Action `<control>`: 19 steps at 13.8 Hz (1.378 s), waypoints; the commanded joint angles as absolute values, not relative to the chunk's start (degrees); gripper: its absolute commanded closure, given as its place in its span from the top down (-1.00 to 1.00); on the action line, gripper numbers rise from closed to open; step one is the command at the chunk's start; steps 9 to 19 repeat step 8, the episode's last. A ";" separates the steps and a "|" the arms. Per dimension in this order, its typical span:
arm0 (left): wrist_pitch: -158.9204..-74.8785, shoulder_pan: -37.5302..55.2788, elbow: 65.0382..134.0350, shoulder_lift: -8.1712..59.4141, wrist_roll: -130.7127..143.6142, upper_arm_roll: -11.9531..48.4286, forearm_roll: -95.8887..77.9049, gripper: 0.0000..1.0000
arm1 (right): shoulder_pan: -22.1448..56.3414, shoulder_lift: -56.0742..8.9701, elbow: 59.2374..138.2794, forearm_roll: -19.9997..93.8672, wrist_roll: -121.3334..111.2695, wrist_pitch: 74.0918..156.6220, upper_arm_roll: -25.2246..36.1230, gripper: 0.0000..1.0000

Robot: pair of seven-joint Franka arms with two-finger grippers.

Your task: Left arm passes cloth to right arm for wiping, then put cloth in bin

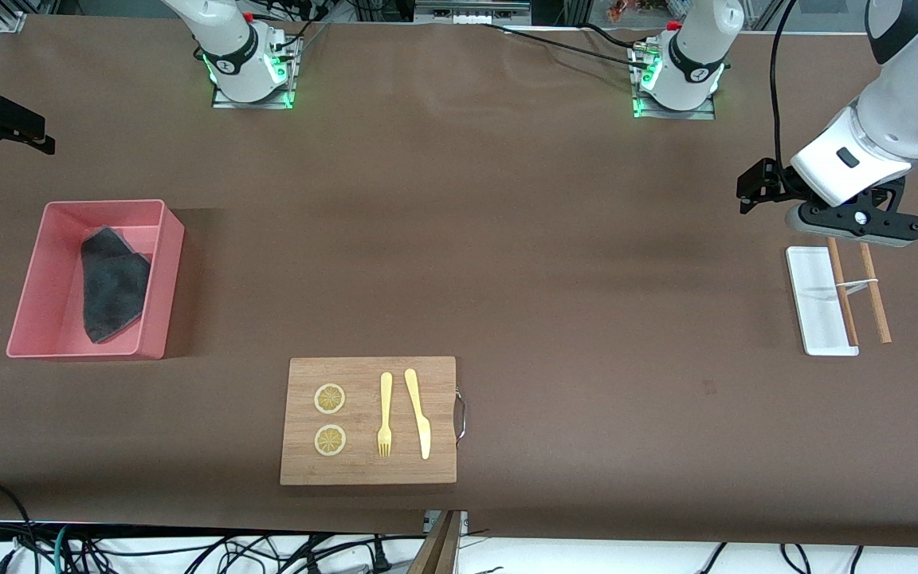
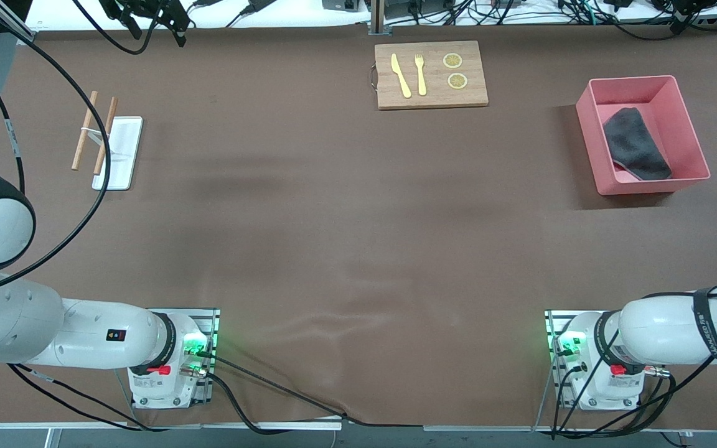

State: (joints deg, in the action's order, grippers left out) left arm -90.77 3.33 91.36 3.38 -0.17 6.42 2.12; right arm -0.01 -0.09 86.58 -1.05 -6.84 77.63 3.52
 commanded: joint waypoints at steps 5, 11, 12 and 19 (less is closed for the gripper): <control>-89.74 3.43 91.05 2.55 -0.26 6.42 1.67 1.00 | -0.79 -2.45 83.24 -2.11 -3.42 76.11 1.49 1.00; -89.74 3.43 91.05 2.55 -0.26 6.42 1.58 1.00 | -0.79 -2.81 82.88 -2.20 -3.43 75.76 1.58 1.00; -89.74 3.43 91.05 2.55 -0.26 6.42 1.58 1.00 | -0.79 -2.81 82.88 -2.20 -3.43 75.76 1.58 1.00; -89.74 3.43 91.05 2.55 -0.26 6.42 1.58 1.00 | -0.79 -2.81 82.88 -2.20 -3.43 75.76 1.58 1.00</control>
